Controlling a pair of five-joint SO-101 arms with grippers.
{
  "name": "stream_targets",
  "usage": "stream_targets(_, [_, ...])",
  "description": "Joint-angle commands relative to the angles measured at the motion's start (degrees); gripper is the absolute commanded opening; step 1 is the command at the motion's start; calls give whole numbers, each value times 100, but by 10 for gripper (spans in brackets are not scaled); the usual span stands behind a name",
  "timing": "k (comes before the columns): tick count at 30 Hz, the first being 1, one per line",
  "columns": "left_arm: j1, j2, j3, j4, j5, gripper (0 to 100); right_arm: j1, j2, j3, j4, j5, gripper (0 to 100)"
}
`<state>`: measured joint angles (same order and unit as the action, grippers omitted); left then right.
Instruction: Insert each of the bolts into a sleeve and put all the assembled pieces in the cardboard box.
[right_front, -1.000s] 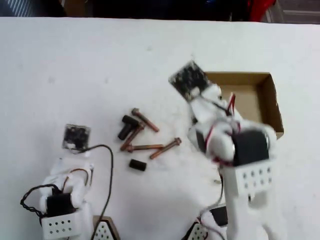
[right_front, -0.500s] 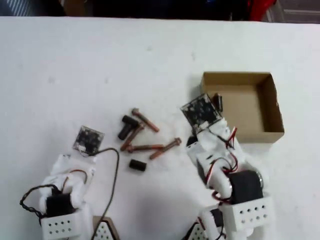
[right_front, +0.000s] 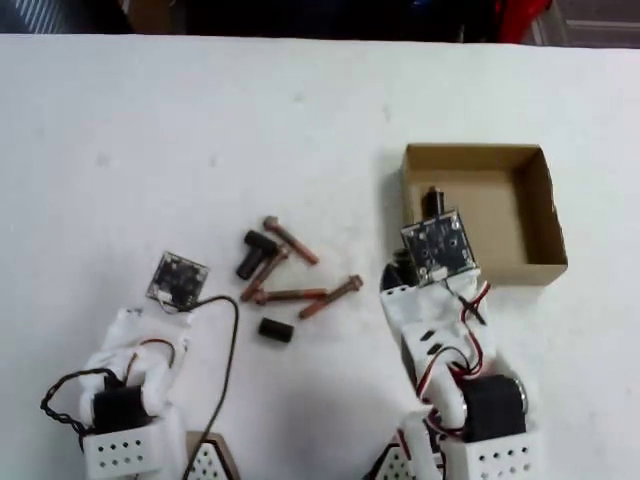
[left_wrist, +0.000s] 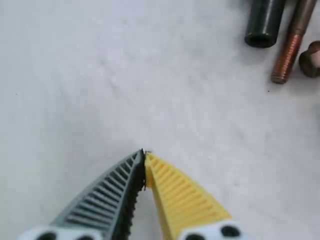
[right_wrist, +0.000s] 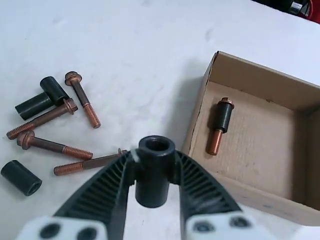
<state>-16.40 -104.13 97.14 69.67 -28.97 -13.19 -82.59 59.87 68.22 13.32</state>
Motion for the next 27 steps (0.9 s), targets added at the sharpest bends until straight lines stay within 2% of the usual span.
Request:
stream_targets(1, [-48,-40,-9,-123,-44,26,48,-303,167,-251,79,19])
stream_targets(6, [-48,-40,-9,-149,-97,27,48,-549,782,-752,70,19])
stream_targets(11, [-48,-40,-88,-149,-598,25,48,-831,1442,-1174,70,19])
stream_targets(20, [-22,-4,-1099,176,-659,24,48,-1596,2127,-1385,70,19])
stream_targets(24, [-13,-4,-1407,519,-1134,24,48,-2035,2470,-1420,70,19])
stream_targets(27, [-13,-4,-1495,554,-1231,24,48,-2070,2593,-1420,70,19])
